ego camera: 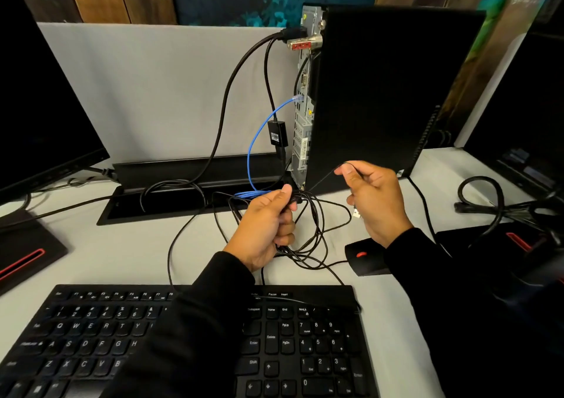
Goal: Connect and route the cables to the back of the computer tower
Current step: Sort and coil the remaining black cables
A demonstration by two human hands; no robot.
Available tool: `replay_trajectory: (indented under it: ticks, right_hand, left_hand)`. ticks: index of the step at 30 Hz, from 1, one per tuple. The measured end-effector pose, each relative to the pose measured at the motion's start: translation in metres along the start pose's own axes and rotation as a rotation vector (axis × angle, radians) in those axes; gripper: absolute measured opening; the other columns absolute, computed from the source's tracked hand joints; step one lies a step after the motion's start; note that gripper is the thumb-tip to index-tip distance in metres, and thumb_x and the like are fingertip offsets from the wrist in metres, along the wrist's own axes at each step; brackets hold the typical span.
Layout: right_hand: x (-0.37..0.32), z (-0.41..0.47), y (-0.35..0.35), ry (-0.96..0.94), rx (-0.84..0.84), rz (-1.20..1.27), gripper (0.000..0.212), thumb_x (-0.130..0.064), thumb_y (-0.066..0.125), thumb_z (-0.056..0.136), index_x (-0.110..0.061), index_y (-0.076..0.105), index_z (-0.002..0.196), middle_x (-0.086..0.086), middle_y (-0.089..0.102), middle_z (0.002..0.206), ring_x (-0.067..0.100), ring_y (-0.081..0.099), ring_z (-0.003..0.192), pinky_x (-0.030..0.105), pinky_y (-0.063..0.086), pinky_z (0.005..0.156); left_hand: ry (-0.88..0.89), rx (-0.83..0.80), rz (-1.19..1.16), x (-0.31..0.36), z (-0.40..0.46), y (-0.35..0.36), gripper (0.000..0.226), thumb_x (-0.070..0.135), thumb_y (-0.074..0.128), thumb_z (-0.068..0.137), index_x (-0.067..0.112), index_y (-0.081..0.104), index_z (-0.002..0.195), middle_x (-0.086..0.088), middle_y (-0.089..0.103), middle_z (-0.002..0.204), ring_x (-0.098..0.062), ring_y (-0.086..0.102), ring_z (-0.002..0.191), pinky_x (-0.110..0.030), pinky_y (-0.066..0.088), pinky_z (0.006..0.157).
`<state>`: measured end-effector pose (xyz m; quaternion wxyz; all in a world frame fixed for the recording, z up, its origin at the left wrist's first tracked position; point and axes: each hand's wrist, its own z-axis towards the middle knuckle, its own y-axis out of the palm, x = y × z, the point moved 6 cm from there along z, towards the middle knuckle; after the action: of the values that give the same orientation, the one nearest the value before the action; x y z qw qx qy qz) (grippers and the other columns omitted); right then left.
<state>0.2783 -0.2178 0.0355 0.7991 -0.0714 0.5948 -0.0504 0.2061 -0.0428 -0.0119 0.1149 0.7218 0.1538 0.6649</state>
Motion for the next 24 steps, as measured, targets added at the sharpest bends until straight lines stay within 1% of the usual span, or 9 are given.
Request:
replay_trajectory:
  ticks: [1, 3, 6, 9, 11, 14, 19, 22, 24]
  right_hand:
    - [0.0, 0.001, 0.0, 0.015, 0.021, -0.008, 0.021, -0.023, 0.06, 0.103, -0.031, 0.076, 0.093, -0.021, 0.064, 0.066, 0.001, 0.053, 0.063, 0.034, 0.049, 0.076]
    - [0.001, 0.003, -0.001, 0.037, 0.064, -0.006, 0.021, -0.023, 0.061, 0.103, -0.032, 0.075, 0.09, -0.029, 0.059, 0.062, 0.0, 0.054, 0.064, 0.031, 0.048, 0.076]
    - [0.001, 0.003, -0.001, 0.06, 0.116, 0.014, 0.023, -0.022, 0.061, 0.103, -0.033, 0.074, 0.087, -0.029, 0.06, 0.06, -0.001, 0.052, 0.058, 0.023, 0.044, 0.067]
    - [0.001, 0.003, -0.002, 0.083, 0.148, 0.02, 0.018, -0.023, 0.06, 0.103, -0.029, 0.074, 0.093, -0.023, 0.056, 0.056, 0.0, 0.046, 0.048, 0.016, 0.038, 0.054]
    - [0.0, 0.004, -0.005, 0.098, 0.195, 0.031, 0.017, -0.023, 0.06, 0.103, -0.026, 0.076, 0.099, -0.017, 0.056, 0.062, 0.001, 0.046, 0.049, 0.013, 0.039, 0.049]
    - [-0.001, 0.004, -0.008, 0.125, 0.251, 0.059, 0.016, -0.023, 0.06, 0.103, -0.026, 0.076, 0.101, -0.011, 0.059, 0.071, 0.004, 0.049, 0.058, 0.017, 0.044, 0.054]
    - [0.0, 0.005, -0.006, 0.134, 0.256, 0.063, 0.016, -0.023, 0.061, 0.103, -0.029, 0.075, 0.098, -0.012, 0.059, 0.073, 0.005, 0.049, 0.062, 0.02, 0.044, 0.057]
    - [-0.001, 0.007, -0.005, 0.151, 0.266, 0.07, 0.016, -0.023, 0.061, 0.102, -0.029, 0.075, 0.097, -0.012, 0.056, 0.068, 0.005, 0.047, 0.06, 0.021, 0.044, 0.053]
    - [0.002, 0.011, -0.014, 0.192, 0.321, 0.11, 0.019, -0.021, 0.062, 0.101, -0.028, 0.076, 0.091, -0.01, 0.057, 0.068, 0.007, 0.045, 0.057, 0.025, 0.04, 0.05]
  left_hand:
    - [-0.014, -0.013, 0.011, -0.001, 0.0, 0.002, 0.036, 0.037, 0.045, 0.107, 0.012, 0.055, 0.082, 0.006, 0.024, 0.056, -0.008, 0.019, 0.045, -0.021, 0.02, 0.041]
    - [-0.038, -0.035, 0.027, -0.002, -0.001, 0.005, 0.038, 0.035, 0.043, 0.108, 0.01, 0.059, 0.085, 0.005, 0.022, 0.057, -0.007, 0.019, 0.045, -0.02, 0.02, 0.041]
    - [-0.102, -0.072, 0.015, -0.005, -0.002, 0.01, 0.043, 0.034, 0.038, 0.11, 0.005, 0.067, 0.096, 0.002, 0.024, 0.06, -0.008, 0.02, 0.047, -0.02, 0.021, 0.041]
    - [-0.173, -0.089, -0.03, -0.008, -0.003, 0.011, 0.048, 0.032, 0.033, 0.111, 0.002, 0.07, 0.101, 0.002, 0.027, 0.06, -0.009, 0.02, 0.048, -0.021, 0.021, 0.042]
    - [-0.208, -0.116, -0.069, -0.008, -0.003, 0.013, 0.049, 0.031, 0.031, 0.11, 0.001, 0.07, 0.102, 0.001, 0.03, 0.059, -0.008, 0.021, 0.045, -0.021, 0.023, 0.041]
    - [-0.259, -0.167, -0.117, -0.011, -0.006, 0.016, 0.047, 0.032, 0.031, 0.109, 0.004, 0.065, 0.094, 0.002, 0.032, 0.059, -0.007, 0.024, 0.042, -0.02, 0.026, 0.041]
    - [-0.324, -0.218, -0.131, -0.014, -0.01, 0.017, 0.035, 0.037, 0.042, 0.106, 0.013, 0.055, 0.084, 0.003, 0.03, 0.061, -0.009, 0.025, 0.045, -0.023, 0.028, 0.047]
    - [-0.371, -0.216, -0.115, -0.017, -0.012, 0.016, 0.034, 0.04, 0.048, 0.104, 0.016, 0.055, 0.08, 0.004, 0.029, 0.058, -0.009, 0.025, 0.044, -0.023, 0.029, 0.047]
    - [-0.386, -0.233, -0.06, -0.019, -0.014, 0.016, 0.035, 0.04, 0.048, 0.104, 0.017, 0.054, 0.079, 0.005, 0.029, 0.057, -0.009, 0.025, 0.043, -0.023, 0.03, 0.047]
